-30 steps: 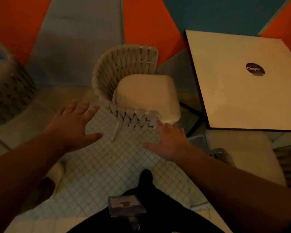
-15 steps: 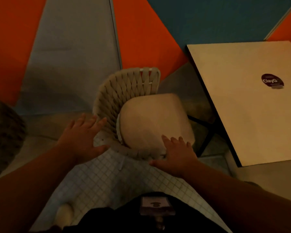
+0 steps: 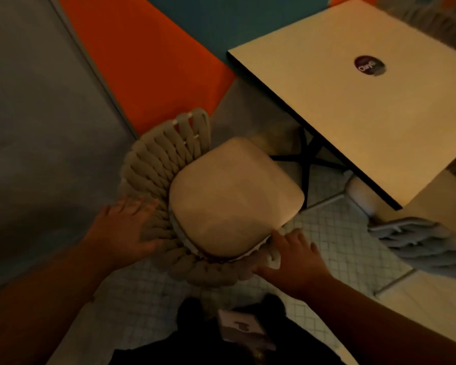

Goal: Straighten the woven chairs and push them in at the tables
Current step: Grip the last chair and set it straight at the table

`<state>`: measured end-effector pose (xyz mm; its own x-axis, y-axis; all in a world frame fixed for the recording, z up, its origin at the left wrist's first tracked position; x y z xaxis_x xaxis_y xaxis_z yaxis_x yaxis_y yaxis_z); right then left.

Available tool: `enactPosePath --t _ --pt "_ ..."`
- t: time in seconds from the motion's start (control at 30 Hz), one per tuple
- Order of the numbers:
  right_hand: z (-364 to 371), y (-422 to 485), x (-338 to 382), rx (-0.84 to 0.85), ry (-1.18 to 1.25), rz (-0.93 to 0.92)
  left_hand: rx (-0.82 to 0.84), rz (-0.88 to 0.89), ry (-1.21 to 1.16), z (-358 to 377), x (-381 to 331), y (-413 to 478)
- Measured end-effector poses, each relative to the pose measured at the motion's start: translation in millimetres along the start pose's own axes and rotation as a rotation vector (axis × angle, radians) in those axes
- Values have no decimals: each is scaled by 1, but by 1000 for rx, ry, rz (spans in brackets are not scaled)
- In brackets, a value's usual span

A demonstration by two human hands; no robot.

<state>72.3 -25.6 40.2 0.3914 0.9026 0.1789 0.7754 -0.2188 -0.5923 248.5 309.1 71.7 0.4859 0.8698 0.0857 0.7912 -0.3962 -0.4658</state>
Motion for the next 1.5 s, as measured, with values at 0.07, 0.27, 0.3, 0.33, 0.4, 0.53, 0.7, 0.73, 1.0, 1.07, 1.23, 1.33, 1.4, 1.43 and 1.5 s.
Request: enactPosePath --t 0.07,0.27,0.3,0.33,0.4,0.53,0.7,0.73,1.0,1.07,1.23,1.33,1.4,1.43,1.5 --pt "8 -8 4 -8 64 38 2 44 4 -3 13 13" --pt "9 -15 -2 32 88 135 76 58 7 -8 23 61" --pt "9 -13 -4 31 100 151 70 65 7 -10 21 68" --pt "8 -12 -5 28 107 163 71 72 4 -12 20 75" --pt "9 -12 -4 29 112 190 78 105 22 -15 21 87" --pt "12 -8 12 44 153 256 85 182 121 -15 36 111" --pt "17 13 61 7 206 385 112 334 141 -23 52 156" --pt "19 18 74 2 223 415 105 386 155 -25 54 166" --pt "67 25 184 94 314 518 121 604 224 -8 106 194" --pt "78 23 195 139 316 526 182 606 251 6 112 195" --pt "86 24 199 135 323 541 232 648 249 32 107 185" --pt "97 25 204 143 335 574 234 652 271 37 105 183" --pt "106 19 202 110 409 680 230 533 238 39 111 185" --pt "107 14 200 74 473 756 209 425 176 40 115 186" --pt "123 3 195 -39 744 951 113 129 -142 37 126 187"
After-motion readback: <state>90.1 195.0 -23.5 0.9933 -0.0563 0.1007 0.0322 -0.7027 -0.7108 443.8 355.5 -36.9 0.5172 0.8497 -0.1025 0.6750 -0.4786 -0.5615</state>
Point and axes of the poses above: each hand's wrist, its own y-axis towards the middle knuckle, its own z-axis out of the palm, x = y × z, the point moved 5 cm from there along y, towards the middle knuckle
